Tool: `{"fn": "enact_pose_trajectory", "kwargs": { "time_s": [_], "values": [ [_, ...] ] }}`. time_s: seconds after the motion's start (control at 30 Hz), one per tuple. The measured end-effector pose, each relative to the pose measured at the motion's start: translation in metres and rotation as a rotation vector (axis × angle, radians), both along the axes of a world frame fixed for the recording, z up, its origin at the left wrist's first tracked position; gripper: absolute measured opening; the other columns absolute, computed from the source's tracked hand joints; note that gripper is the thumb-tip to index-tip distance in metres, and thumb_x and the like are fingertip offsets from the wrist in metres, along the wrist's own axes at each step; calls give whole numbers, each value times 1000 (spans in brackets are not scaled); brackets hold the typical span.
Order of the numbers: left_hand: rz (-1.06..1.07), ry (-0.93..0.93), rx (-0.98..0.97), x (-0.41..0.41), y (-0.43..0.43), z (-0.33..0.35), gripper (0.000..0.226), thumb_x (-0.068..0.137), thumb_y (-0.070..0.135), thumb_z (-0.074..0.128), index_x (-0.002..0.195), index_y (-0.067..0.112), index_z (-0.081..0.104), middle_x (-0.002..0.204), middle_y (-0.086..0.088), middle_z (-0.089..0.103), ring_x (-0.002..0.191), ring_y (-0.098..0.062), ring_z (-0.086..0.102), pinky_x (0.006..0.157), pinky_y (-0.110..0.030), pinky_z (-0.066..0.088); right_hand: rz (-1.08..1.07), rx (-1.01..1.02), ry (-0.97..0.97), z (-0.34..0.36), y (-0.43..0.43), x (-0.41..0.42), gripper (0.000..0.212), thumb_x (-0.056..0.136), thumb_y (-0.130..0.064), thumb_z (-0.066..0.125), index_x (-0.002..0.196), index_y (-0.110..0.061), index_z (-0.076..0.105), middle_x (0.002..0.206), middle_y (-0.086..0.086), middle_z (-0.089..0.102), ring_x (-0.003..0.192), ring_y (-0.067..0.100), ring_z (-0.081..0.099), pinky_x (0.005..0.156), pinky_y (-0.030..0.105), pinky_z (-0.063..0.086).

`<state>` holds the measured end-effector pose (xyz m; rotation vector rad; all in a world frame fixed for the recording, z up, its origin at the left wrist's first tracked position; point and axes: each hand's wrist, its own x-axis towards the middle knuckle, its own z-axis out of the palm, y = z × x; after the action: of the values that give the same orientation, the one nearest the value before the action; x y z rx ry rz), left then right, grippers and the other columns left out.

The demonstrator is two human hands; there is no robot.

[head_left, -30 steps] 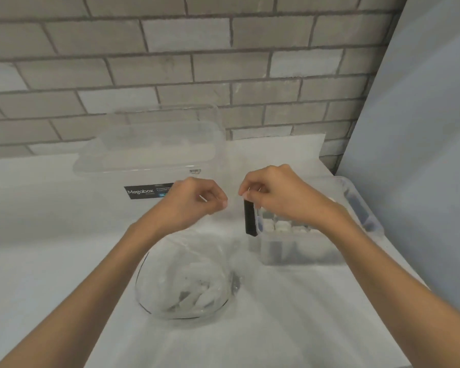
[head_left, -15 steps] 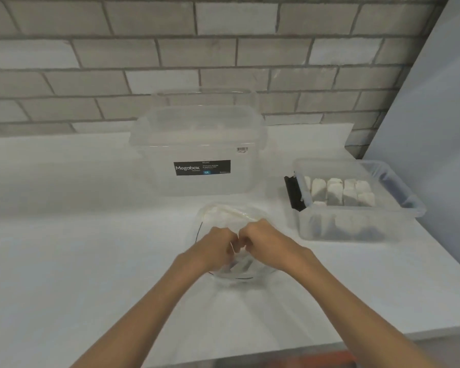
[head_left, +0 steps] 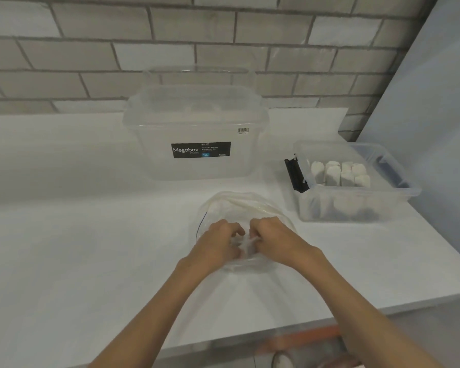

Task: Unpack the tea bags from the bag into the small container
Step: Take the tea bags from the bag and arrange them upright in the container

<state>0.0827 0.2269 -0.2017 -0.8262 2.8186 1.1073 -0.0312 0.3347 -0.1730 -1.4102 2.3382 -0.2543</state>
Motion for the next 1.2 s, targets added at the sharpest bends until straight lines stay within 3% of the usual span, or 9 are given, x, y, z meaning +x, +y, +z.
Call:
{"fn": "enact_pose_trajectory", "kwargs": {
  "time_s": [0.1, 0.17, 0.3, 0.4, 0.53, 0.73, 0.97, 1.13, 1.2],
  "values": [
    [44, 165, 97, 5, 1, 11, 8, 85, 20, 67, 92, 20, 70, 84, 4, 63, 74, -11, 59, 70, -25, 48, -31, -163, -71, 13, 1, 2, 12, 87, -6, 49, 82, -16, 52, 82, 5, 58, 73, 25, 54, 56, 28, 39],
    [116, 265, 158, 8, 1, 16, 8, 85, 21, 68, 78, 17, 70, 67, 6, 61, 58, -3, 52, 61, -17, 42, -68, -295, -151, 24, 0, 3, 10, 88, -8, 56, 90, -17, 60, 85, 3, 63, 77, 21, 59, 61, 26, 46],
    [269, 497, 536, 16, -1, 27, 8, 82, 17, 74, 88, 12, 73, 83, -5, 72, 81, -17, 69, 76, -26, 55, -185, -473, -354, 35, -1, 5, 27, 83, -10, 69, 106, -22, 62, 86, -4, 67, 79, 6, 64, 62, 13, 49],
    [294, 608, 689, 21, 1, 33, 19, 81, 6, 74, 100, 7, 70, 91, -9, 75, 88, -21, 73, 82, -29, 58, -250, -531, -414, 34, -2, 8, 15, 82, -15, 71, 92, -25, 66, 83, -3, 70, 73, 7, 65, 67, 20, 50],
    [275, 618, 643, 23, 1, 40, 27, 78, 5, 77, 102, 13, 66, 93, -7, 74, 90, -21, 72, 81, -26, 57, -294, -590, -439, 33, -4, 11, 14, 81, -13, 69, 75, -25, 65, 75, 2, 71, 70, 14, 67, 66, 24, 49],
    [239, 598, 578, 23, -4, 53, 31, 79, 28, 77, 109, 29, 66, 106, 3, 70, 99, -9, 67, 84, -21, 52, -220, -631, -242, 34, -1, 11, 9, 84, -14, 64, 79, -22, 63, 74, -3, 67, 69, 11, 63, 64, 17, 50],
    [240, 669, 426, 24, -10, 54, 7, 84, 17, 73, 86, 11, 74, 86, 3, 74, 83, -9, 67, 82, -21, 50, -102, -609, -82, 32, 0, 11, 9, 86, -12, 61, 87, -20, 66, 75, -5, 66, 71, 7, 61, 64, 10, 47],
    [299, 637, 220, 27, -20, 54, 4, 84, 22, 72, 82, 20, 74, 84, 12, 73, 79, -4, 64, 79, -18, 48, 4, -198, 2, 16, -8, 11, 29, 89, -9, 54, 118, -12, 58, 105, 8, 61, 89, 27, 62, 79, 38, 53],
    [302, 632, 179, 28, -23, 56, 5, 84, 24, 72, 81, 22, 74, 83, 14, 73, 77, -1, 63, 75, -13, 47, 114, 13, 107, 4, -12, 15, 31, 91, -13, 54, 122, -10, 55, 116, 10, 53, 101, 32, 58, 82, 37, 50]
  ]
}}
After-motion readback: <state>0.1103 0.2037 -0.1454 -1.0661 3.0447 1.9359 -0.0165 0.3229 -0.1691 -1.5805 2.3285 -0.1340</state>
